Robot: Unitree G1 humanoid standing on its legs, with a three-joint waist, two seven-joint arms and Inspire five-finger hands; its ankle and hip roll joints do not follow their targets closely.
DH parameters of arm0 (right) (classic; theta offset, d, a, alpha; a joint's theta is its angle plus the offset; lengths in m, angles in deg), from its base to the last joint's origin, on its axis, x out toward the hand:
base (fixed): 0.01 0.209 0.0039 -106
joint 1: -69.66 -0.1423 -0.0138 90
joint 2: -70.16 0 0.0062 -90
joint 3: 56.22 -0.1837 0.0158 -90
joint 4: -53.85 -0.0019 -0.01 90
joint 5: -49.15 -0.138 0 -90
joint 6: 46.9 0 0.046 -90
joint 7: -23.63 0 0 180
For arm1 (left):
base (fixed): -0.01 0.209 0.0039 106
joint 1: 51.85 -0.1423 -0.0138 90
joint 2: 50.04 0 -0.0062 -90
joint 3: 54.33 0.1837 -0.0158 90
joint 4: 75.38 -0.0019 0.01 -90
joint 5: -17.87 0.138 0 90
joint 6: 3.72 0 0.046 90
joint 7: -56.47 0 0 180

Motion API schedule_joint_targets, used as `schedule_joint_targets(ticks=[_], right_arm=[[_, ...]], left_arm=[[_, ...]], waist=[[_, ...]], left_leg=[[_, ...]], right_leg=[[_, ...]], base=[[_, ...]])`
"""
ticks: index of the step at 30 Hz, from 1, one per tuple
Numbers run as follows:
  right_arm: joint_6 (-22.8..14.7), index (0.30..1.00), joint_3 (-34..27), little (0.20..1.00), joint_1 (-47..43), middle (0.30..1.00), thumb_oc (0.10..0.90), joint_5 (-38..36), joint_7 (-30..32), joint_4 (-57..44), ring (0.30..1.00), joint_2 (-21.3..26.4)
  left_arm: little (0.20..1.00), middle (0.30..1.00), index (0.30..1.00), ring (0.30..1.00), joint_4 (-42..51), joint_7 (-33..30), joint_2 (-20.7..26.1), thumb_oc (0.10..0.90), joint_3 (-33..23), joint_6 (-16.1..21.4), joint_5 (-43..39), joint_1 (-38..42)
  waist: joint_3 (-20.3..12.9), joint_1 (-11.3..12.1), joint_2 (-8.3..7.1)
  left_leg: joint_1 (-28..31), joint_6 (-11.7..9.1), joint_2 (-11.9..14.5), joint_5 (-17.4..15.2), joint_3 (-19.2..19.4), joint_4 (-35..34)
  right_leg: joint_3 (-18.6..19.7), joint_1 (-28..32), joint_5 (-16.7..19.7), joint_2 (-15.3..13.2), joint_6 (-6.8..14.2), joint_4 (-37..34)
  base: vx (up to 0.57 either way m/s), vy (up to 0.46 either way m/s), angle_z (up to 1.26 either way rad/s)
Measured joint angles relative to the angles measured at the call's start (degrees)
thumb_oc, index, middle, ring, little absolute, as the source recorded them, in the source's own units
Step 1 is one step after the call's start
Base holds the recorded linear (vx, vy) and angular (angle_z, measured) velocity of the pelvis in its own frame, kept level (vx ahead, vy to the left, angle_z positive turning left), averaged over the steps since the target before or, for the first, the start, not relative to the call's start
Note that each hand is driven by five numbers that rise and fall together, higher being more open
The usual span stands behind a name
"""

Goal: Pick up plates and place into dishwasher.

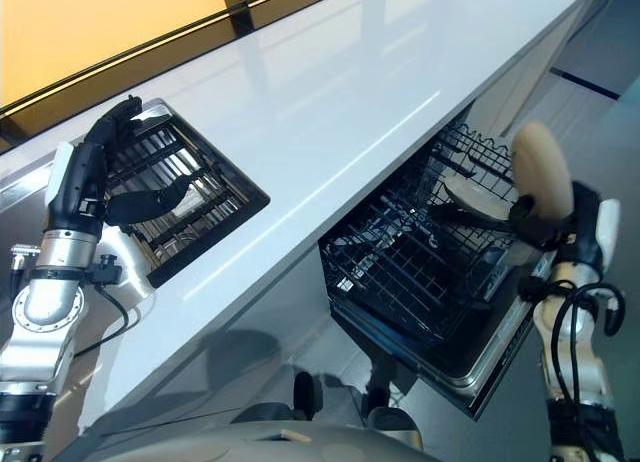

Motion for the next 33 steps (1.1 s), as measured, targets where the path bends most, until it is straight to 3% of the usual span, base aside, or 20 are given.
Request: schedule_joint_targets(ticks=[7, 12, 18, 22, 28, 33], right_arm=[[-0.4, 0.3, 3.5, 0.2, 2.2, 0.3, 0.1, -0.5, -10.0, 0.0, 0.3, -1.3], [-3.6, 0.3, 5.7, 0.2, 2.1, 0.3, 0.1, -0.6, -15.6, -0.2, 0.3, -1.2], [-3.4, 0.3, 7.5, 0.2, 2.0, 0.3, 0.1, -0.6, -23.2, -1.0, 0.3, -0.5], [-2.0, 0.3, 8.5, 0.2, 2.0, 0.3, 0.1, -0.6, -23.9, -1.0, 0.3, -0.4], [4.3, 0.3, 13.1, 0.2, 1.4, 0.3, 0.1, 2.9, -20.8, 2.3, 0.3, -0.7], [7.9, 0.3, 15.9, 0.2, -1.1, 0.3, 0.1, 14.3, -13.1, 7.4, 0.3, -0.5]], left_arm=[[0.9, 0.9, 0.9, 0.9, -0.5, -2.7, -0.5, 0.8, -1.1, 0.0, 0.8, -1.3], [0.9, 0.9, 0.9, 0.9, -3.0, -3.9, -1.3, 0.8, -1.3, 0.0, 0.8, -1.5], [0.9, 0.9, 0.9, 0.9, -3.0, -4.0, -1.9, 0.8, -1.5, 0.0, 0.8, -2.1], [0.9, 0.9, 0.9, 0.9, -3.0, -4.4, -1.9, 0.8, -1.7, 0.0, 0.7, -3.0], [0.9, 0.9, 0.9, 0.9, -3.3, -4.8, -1.9, 0.8, -1.7, -0.1, 0.6, -3.4], [0.9, 0.9, 0.9, 0.9, -3.3, -4.9, -1.9, 0.8, -1.6, -1.8, 0.6, -3.2]], waist=[[0.0, -0.5, 0.09], [0.0, -0.2, 0.09], [0.0, 0.3, 0.09], [0.0, 0.5, 0.09], [0.0, 0.7, 0.1], [-0.1, 0.8, 0.13]], left_leg=[[0.2, 0.2, 0.2, 0.1, 1.1, 0.2], [0.1, 0.2, 0.2, 0.1, 1.1, 0.2], [0.0, 0.2, 0.1, 0.0, 0.8, 0.2], [-0.1, 0.2, 0.1, 0.0, 0.4, 0.2], [-0.1, 0.3, 0.0, 0.1, 0.2, 0.2], [-0.1, 0.4, -0.1, 0.2, -0.2, 0.2]], right_leg=[[0.6, -0.2, 0.1, 0.0, -0.1, 0.0], [0.4, -0.1, 0.1, 0.0, -0.1, 0.0], [-0.2, 0.0, 0.0, 0.0, 0.0, 0.0], [-0.3, 0.0, 0.0, 0.0, 0.0, 0.0], [-0.6, 0.1, 0.0, -0.1, 0.0, 0.0], [-1.0, 0.3, 0.0, -0.2, 0.0, 0.0]], base=[[-0.02, -0.006, -0.05], [0.0, 0.0, 0.0], [-0.01, -0.019, 0.04], [0.0, -0.005, 0.01], [0.0, 0.0, 0.0], [0.01, -0.002, 0.03]])
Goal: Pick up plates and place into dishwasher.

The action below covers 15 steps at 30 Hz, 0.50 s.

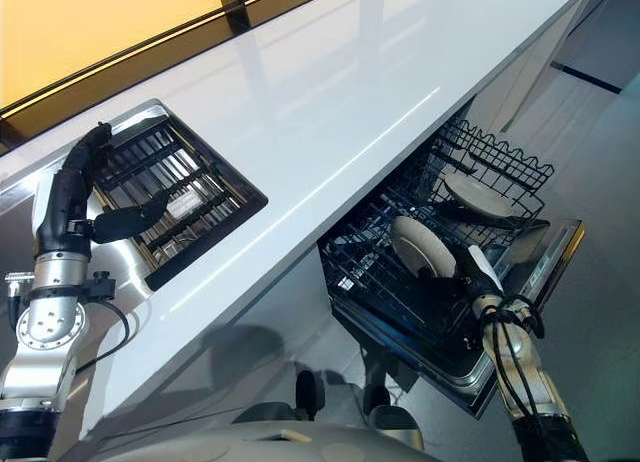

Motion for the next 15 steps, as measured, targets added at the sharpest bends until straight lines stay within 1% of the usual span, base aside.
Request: schedule_joint_targets(ticks=[1, 2, 5, 8, 11, 13, 15], right_arm=[[0.6, 0.399, 0.9, 0.315, 0.0, 0.399, 0.215, 0.7, 1.0, 0.2, 0.399, 0.1], [1.4, 0.9, 1.9, 0.9, 0.0, 0.9, 0.8, 0.7, 2.1, 0.2, 0.9, 0.1], [1.8, 0.9, 4.0, 0.9, -0.1, 0.9, 0.8, 0.2, 4.2, 0.2, 0.9, 0.0], [0.7, 0.9, 4.8, 0.9, -0.3, 0.9, 0.8, -1.7, 5.8, -1.0, 0.9, 0.0], [-3.1, 0.9, 4.7, 0.9, -0.5, 0.9, 0.8, -4.2, 8.0, -5.1, 0.9, 0.0], [-4.9, 0.9, 4.3, 0.9, -0.7, 0.9, 0.8, -5.3, 8.6, -7.7, 0.9, 0.0], [-8.2, 0.9, 3.4, 0.9, -1.1, 0.9, 0.8, -7.1, 9.8, -11.3, 0.9, 0.0]], left_arm=[[0.9, 0.9, 0.9, 0.9, 0.0, -0.1, 0.0, 0.8, 0.0, -0.5, 0.0, 0.1], [0.9, 0.9, 0.9, 0.9, 0.0, -0.3, 0.0, 0.8, 0.0, -0.6, 0.0, 0.1], [0.9, 0.9, 0.9, 0.9, 0.0, -0.4, 0.0, 0.8, 0.2, -0.6, 0.0, 0.1], [0.9, 0.9, 0.9, 0.9, 0.0, -0.7, 0.0, 0.8, 0.2, -0.6, 0.0, 0.1], [0.9, 0.9, 0.9, 0.9, 0.0, -0.8, 0.0, 0.8, 0.2, -0.6, 0.0, 0.1], [0.9, 0.9, 0.9, 0.9, 0.0, -0.8, -0.1, 0.8, 0.4, -0.6, 0.0, 0.1], [0.9, 0.9, 0.9, 0.9, 0.0, -0.8, -0.2, 0.8, 1.0, -0.6, 0.0, 0.1]], waist=[[0.0, 0.0, 0.01], [0.0, 0.2, 0.01], [0.0, 0.8, 0.06], [0.1, 0.9, 0.24], [0.4, 0.9, 0.74], [0.5, 0.9, 0.97], [0.7, 0.9, 1.24]], left_leg=[[0.0, 0.0, 0.0, 0.0, -0.1, 0.0], [0.0, 0.0, 0.0, 0.0, -0.1, 0.0], [0.0, 0.0, 0.0, 0.0, -0.2, 0.0], [0.0, 0.0, -0.1, 0.1, -0.3, 0.0], [0.0, 0.0, -0.1, 0.1, -0.3, 0.0], [0.0, 0.0, -0.1, 0.1, -0.3, 0.0], [0.0, 0.0, -0.1, 0.1, -0.2, 0.0]], right_leg=[[-0.2, 0.0, 0.0, 0.0, 0.0, 0.0], [-0.4, 0.1, 0.0, 0.0, 0.0, 0.0], [-0.8, 0.2, 0.0, 0.0, 0.0, 0.0], [-0.9, 0.2, 0.0, -0.1, 0.0, 0.0], [-0.9, 0.3, 0.0, -0.1, 0.0, 0.0], [-0.9, 0.3, 0.0, -0.1, 0.0, 0.0], [-0.9, 0.2, 0.0, -0.1, 0.0, 0.0]], base=[[0.01, -0.005, 0.06], [0.01, -0.003, 0.03], [0.0, 0.0, 0.0], [0.0, 0.008, 0.02], [0.0, 0.0, 0.0], [0.0, 0.0, 0.0], [0.0, 0.0, 0.0]])
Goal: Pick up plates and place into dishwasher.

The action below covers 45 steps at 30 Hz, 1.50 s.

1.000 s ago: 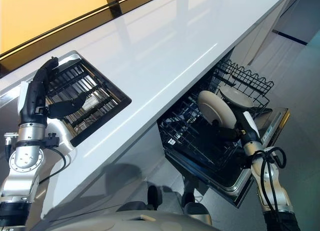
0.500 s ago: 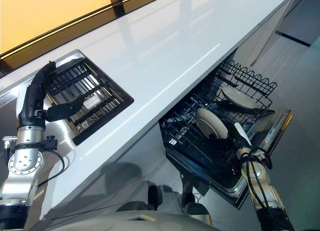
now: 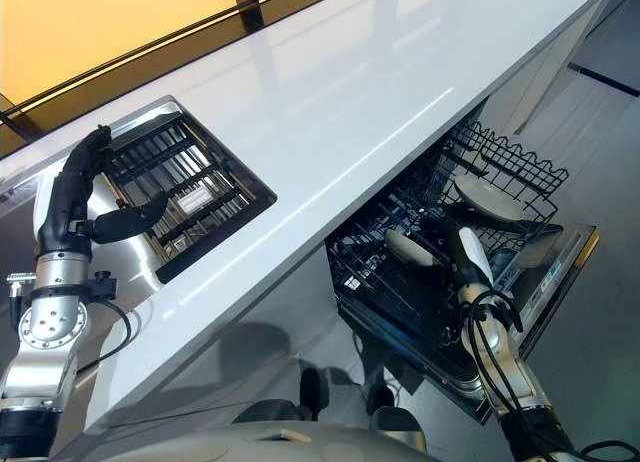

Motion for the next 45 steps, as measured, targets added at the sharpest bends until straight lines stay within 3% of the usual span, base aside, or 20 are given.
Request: schedule_joint_targets(ticks=[6, 9, 12, 15, 16, 20, 24, 30, 33, 40, 45], right_arm=[[-7.6, 0.9, -5.2, 0.9, -0.9, 0.9, 0.8, -7.2, 3.6, -4.5, 0.9, 0.0], [-12.5, 0.9, -9.6, 0.9, -1.0, 0.9, 0.8, -10.0, 8.6, -5.2, 0.9, -0.4], [-14.6, 0.9, -12.5, 0.9, -1.0, 0.9, 0.8, -13.0, 10.9, -5.2, 0.9, -0.7], [-16.7, 0.9, -15.4, 0.9, -0.8, 0.9, 0.8, -21.2, 10.1, -5.5, 0.9, -2.6], [-17.8, 0.9, -16.5, 0.9, -0.2, 0.9, 0.8, -25.7, 9.3, -5.5, 0.9, -4.1], [-19.4, 0.9, -17.2, 0.9, 0.9, 0.9, 0.8, -31.5, 11.9, -2.4, 0.9, -8.1], [-17.2, 0.9, -19.0, 0.9, 1.7, 0.9, 0.8, -38.0, 14.0, 6.5, 0.9, -10.6], [-12.3, 0.9, -17.4, 0.9, 2.0, 0.9, 0.8, -40.9, 12.5, 15.7, 0.9, -11.5], [-11.9, 0.9, -15.9, 0.9, 1.7, 0.9, 0.8, -42.5, 10.9, 17.1, 0.9, -11.5], [-11.8, 0.9, -15.8, 0.9, -2.4, 0.9, 0.8, -53.9, 8.6, 26.4, 0.9, -11.4], [-10.5, 0.9, -15.8, 0.9, -3.3, 0.9, 0.8, -55.4, 7.3, 31.7, 0.9, -11.3]], left_arm=[[0.9, 0.9, 0.9, 0.9, 0.0, 0.1, -0.5, 0.8, 1.3, 0.0, 0.0, 0.0], [0.9, 0.9, 0.9, 0.9, 0.0, 0.2, -0.6, 0.8, 1.3, 0.0, 0.0, 0.0], [0.9, 0.9, 0.9, 0.9, 0.0, 0.4, -0.6, 0.8, 1.3, 0.0, 0.0, -0.1], [0.9, 0.9, 0.9, 0.9, 0.0, 1.0, -1.0, 0.8, 1.2, 0.0, 0.0, -0.3], [0.9, 0.9, 0.9, 0.9, 0.0, 1.0, -1.3, 0.8, 1.2, 0.0, 0.0, -0.4], [0.9, 0.9, 0.9, 0.9, -0.8, 1.0, -1.8, 0.8, 1.2, 0.2, -0.1, -0.9], [0.9, 0.9, 0.9, 0.9, -1.6, 0.9, -1.8, 0.8, 1.2, 0.2, -1.9, -1.0], [0.9, 0.9, 0.9, 0.9, -1.8, 0.9, -1.8, 0.8, 1.2, 0.2, -2.3, -0.9], [0.9, 0.9, 0.9, 0.9, -2.3, 0.6, -1.8, 0.8, 1.2, 0.3, -2.3, -0.8], [0.9, 0.9, 0.9, 0.9, -4.2, -4.1, -1.8, 0.8, 1.2, 2.8, -2.3, -0.1], [0.9, 0.9, 0.9, 0.9, -4.1, -6.3, -1.8, 0.8, 1.2, 4.2, -2.3, 0.2]], waist=[[0.0, 0.1, 0.05], [0.0, 0.0, 0.05], [0.0, -0.2, 0.05], [0.0, -0.6, 0.05], [0.0, -0.9, 0.04], [0.0, -1.7, -0.03], [0.0, -1.9, -0.02], [0.0, -1.8, 0.0], [0.0, -1.5, -0.01], [0.0, -0.1, -0.01], [0.1, 1.5, 0.06]], left_leg=[[0.0, 0.0, 0.0, 0.0, 0.1, 0.0], [0.0, 0.0, 0.0, 0.0, 0.2, 0.0], [0.0, 0.0, 0.0, 0.0, 0.6, 0.0], [0.0, 0.0, 0.1, 0.0, 0.8, 0.0], [0.0, 0.0, 0.1, 0.0, 0.9, 0.0], [0.1, -0.1, 0.1, -0.1, 1.3, 0.0], [0.1, -0.1, 0.1, -0.1, 1.5, 0.0], [0.2, -0.1, 0.3, -0.1, 1.5, 0.0], [0.2, -0.1, 0.3, -0.1, 1.4, 0.0], [0.0, -0.1, 0.1, 0.0, 0.4, 0.0], [-0.1, -0.1, 0.0, 0.0, -0.4, 0.0]], right_leg=[[0.1, -0.1, 0.0, 0.0, 0.0, 0.0], [0.2, -0.2, 0.0, 0.0, 0.0, 0.0], [0.4, -0.3, 0.0, 0.0, 0.0, 0.0], [0.6, -0.4, 0.0, 0.0, 0.0, 0.0], [0.8, -0.5, 0.0, 0.0, 0.0, 0.0], [1.4, -0.6, 0.0, 0.1, 0.0, 0.0], [1.5, -0.6, 0.0, 0.1, 0.0, 0.0], [1.5, -0.6, 0.0, 0.2, 0.0, 0.0], [1.4, -0.5, 0.0, 0.2, 0.0, 0.0], [0.2, -0.2, 0.0, 0.1, 0.0, 0.0], [-0.2, 0.0, -0.1, 0.0, 0.1, 0.0]], base=[[0.0, 0.0, 0.0], [0.0, 0.003, -0.01], [0.0, 0.004, -0.05], [-0.01, 0.002, -0.04], [-0.02, 0.002, -0.04], [-0.02, 0.001, -0.06], [0.0, -0.026, -0.03], [0.03, -0.042, -0.01], [0.05, -0.055, 0.02], [0.04, -0.051, 0.08], [0.02, -0.028, 0.06]])
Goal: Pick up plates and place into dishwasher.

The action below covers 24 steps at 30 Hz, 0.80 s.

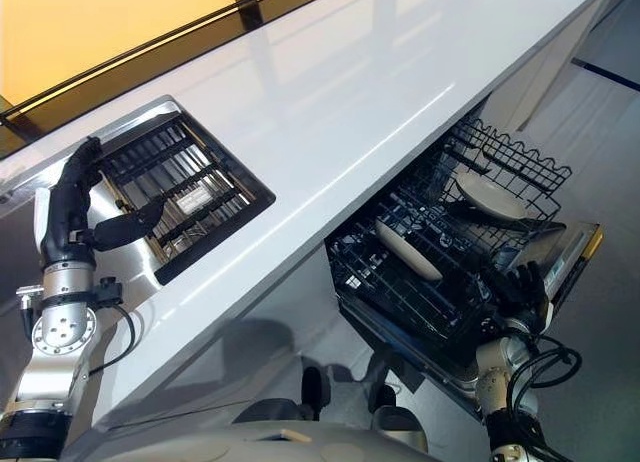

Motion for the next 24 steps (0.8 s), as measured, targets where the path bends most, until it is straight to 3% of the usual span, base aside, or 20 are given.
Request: schedule_joint_targets(ticks=[7, 14, 24], right_arm=[[1.5, 0.9, -0.9, 0.9, -3.6, 0.9, 0.8, -7.6, 1.1, 6.3, 0.9, 2.5], [0.0, 0.9, -0.9, 0.9, -3.9, 0.9, 0.8, -7.9, 3.5, 6.3, 0.9, 2.5], [-0.5, 0.9, -0.9, 0.9, -3.5, 0.9, 0.8, -8.0, -7.0, 6.2, 0.9, 2.9]], left_arm=[[0.9, 0.9, 0.9, 0.9, 0.0, -0.6, 1.7, 0.8, 0.0, 0.0, 0.0, 0.5], [0.9, 0.9, 0.9, 0.9, 0.0, -0.6, 2.1, 0.8, 0.0, 0.0, 0.0, 0.8], [0.9, 0.9, 0.9, 0.9, 0.0, -0.6, 2.2, 0.8, 0.0, 0.0, -1.5, 1.0]], waist=[[0.9, 0.4, 0.2], [2.2, 0.8, 0.79], [2.8, 0.6, 0.9]], left_leg=[[-1.4, -0.5, -0.1, 0.5, -1.7, 0.0], [-1.7, -0.2, -0.1, 0.9, -2.3, 0.0], [-1.8, -0.5, -0.1, 0.9, -2.7, 0.0]], right_leg=[[-1.7, -0.6, -0.1, 0.1, 0.2, 0.0], [-1.8, -0.6, 0.0, 0.2, 0.0, 0.0], [-2.6, -0.6, 0.0, 0.2, 0.0, 0.0]], base=[[0.03, -0.021, 0.13], [0.02, 0.007, 0.03], [0.02, 0.012, 0.01]])
